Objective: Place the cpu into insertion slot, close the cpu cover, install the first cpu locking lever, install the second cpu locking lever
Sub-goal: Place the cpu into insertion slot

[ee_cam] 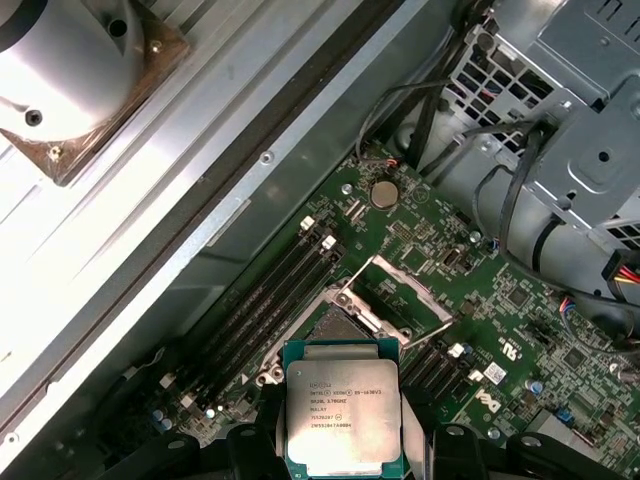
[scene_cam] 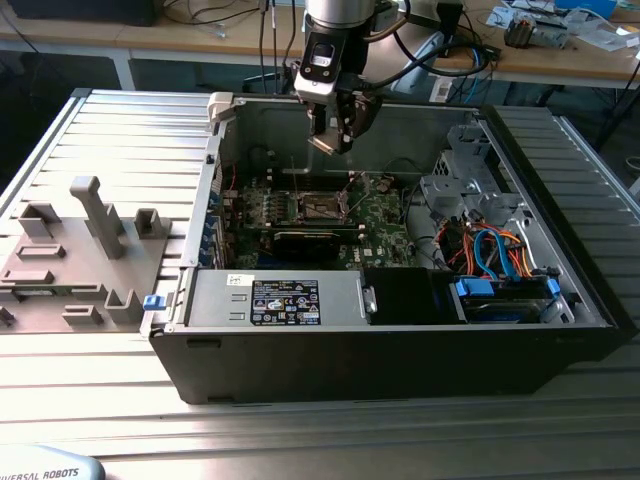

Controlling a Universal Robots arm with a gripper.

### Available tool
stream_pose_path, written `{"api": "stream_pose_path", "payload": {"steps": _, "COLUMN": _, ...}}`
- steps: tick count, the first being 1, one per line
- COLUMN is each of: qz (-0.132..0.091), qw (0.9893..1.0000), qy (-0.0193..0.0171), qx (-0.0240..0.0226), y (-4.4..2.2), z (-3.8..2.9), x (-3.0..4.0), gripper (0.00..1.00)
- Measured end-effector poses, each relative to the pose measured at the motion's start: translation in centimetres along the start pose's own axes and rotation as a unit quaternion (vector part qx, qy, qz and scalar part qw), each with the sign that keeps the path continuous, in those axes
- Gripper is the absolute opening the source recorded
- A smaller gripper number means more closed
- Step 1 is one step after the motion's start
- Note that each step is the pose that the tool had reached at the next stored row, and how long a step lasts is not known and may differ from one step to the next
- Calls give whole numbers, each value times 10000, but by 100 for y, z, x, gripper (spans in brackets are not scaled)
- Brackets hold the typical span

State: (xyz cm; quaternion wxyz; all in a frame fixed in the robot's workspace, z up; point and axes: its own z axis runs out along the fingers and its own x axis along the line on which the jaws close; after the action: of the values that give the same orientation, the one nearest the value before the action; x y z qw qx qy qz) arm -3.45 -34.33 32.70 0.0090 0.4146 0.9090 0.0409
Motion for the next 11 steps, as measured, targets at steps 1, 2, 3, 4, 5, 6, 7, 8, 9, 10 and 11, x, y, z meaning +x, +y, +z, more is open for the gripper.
{"api": "stream_pose_path", "payload": {"steps": 1, "qz": 2, "qw": 10000, "qy": 0, "qx": 0, "y": 0, "z": 0, "x": 0, "gripper": 54}}
{"api": "stream_pose_path", "payload": {"steps": 2, "qz": 7, "qw": 10000, "qy": 0, "qx": 0, "y": 0, "z": 0, "x": 0, "gripper": 54}}
{"api": "stream_pose_path", "payload": {"steps": 3, "qz": 10, "qw": 10000, "qy": -1, "qx": 0, "y": 0, "z": 0, "x": 0, "gripper": 54}}
{"api": "stream_pose_path", "payload": {"steps": 4, "qz": 13, "qw": 10000, "qy": -1, "qx": 0, "y": 0, "z": 0, "x": 0, "gripper": 54}}
{"api": "stream_pose_path", "payload": {"steps": 5, "qz": 16, "qw": 10000, "qy": -1, "qx": 0, "y": 0, "z": 1, "x": 0, "gripper": 54}}
{"api": "stream_pose_path", "payload": {"steps": 6, "qz": 19, "qw": 10000, "qy": -1, "qx": -1, "y": 0, "z": 1, "x": 0, "gripper": 54}}
{"api": "stream_pose_path", "payload": {"steps": 7, "qz": 25, "qw": 10000, "qy": -2, "qx": 0, "y": 0, "z": 1, "x": 0, "gripper": 54}}
{"api": "stream_pose_path", "payload": {"steps": 8, "qz": 30, "qw": 10000, "qy": -3, "qx": -1, "y": 0, "z": 1, "x": 0, "gripper": 54}}
{"api": "stream_pose_path", "payload": {"steps": 9, "qz": 35, "qw": 10000, "qy": -3, "qx": -1, "y": 0, "z": 1, "x": 0, "gripper": 54}}
{"api": "stream_pose_path", "payload": {"steps": 10, "qz": 40, "qw": 10000, "qy": -3, "qx": -1, "y": 0, "z": 1, "x": 0, "gripper": 54}}
{"api": "stream_pose_path", "payload": {"steps": 11, "qz": 43, "qw": 10000, "qy": -4, "qx": -1, "y": 0, "z": 1, "x": 0, "gripper": 54}}
